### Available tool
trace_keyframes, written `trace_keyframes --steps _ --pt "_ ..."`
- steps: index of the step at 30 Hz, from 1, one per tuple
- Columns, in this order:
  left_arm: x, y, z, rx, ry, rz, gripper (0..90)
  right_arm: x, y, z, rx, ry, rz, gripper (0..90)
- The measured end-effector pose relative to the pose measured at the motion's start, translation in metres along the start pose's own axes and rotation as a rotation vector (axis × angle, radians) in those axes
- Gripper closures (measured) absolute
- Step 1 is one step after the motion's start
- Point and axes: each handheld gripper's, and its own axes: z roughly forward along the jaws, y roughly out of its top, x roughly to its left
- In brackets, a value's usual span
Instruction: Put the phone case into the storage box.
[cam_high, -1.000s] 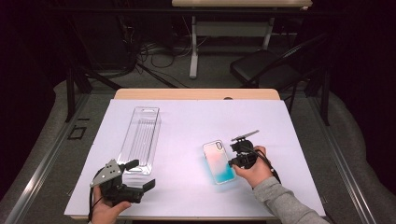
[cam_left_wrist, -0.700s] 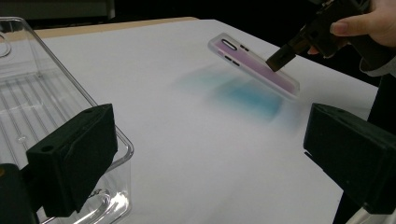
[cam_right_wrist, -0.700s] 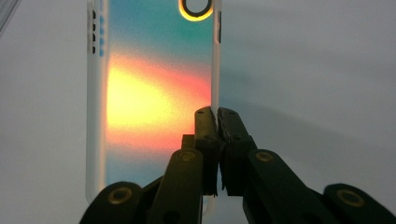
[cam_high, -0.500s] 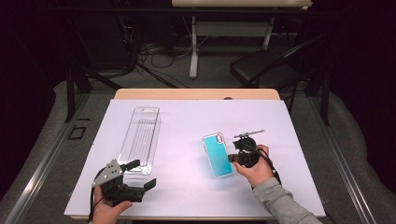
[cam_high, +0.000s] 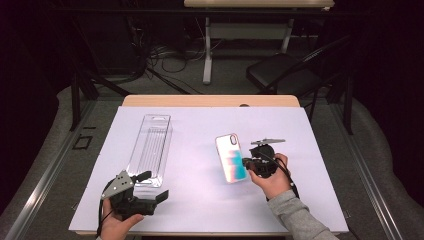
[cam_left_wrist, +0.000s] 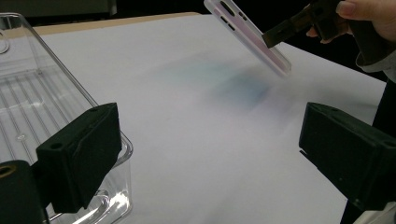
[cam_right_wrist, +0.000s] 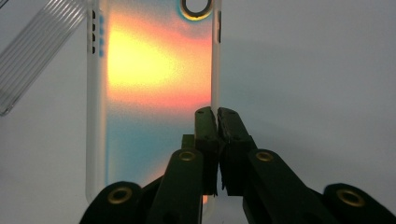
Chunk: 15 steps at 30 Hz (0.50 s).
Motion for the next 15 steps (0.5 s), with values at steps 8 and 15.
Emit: trace_keyframes --steps 8,15 --pt "0.0 0.0 0.001 0.003 0.006 0.0 7.6 0.005 0.002 -0.004 -0.077 0.004 -0.017 87.5" --pt "0.001 0.004 0.001 -0.008 0.009 -0.007 7.9 0.013 0.002 -0.006 -0.14 0.013 -0.026 87.4"
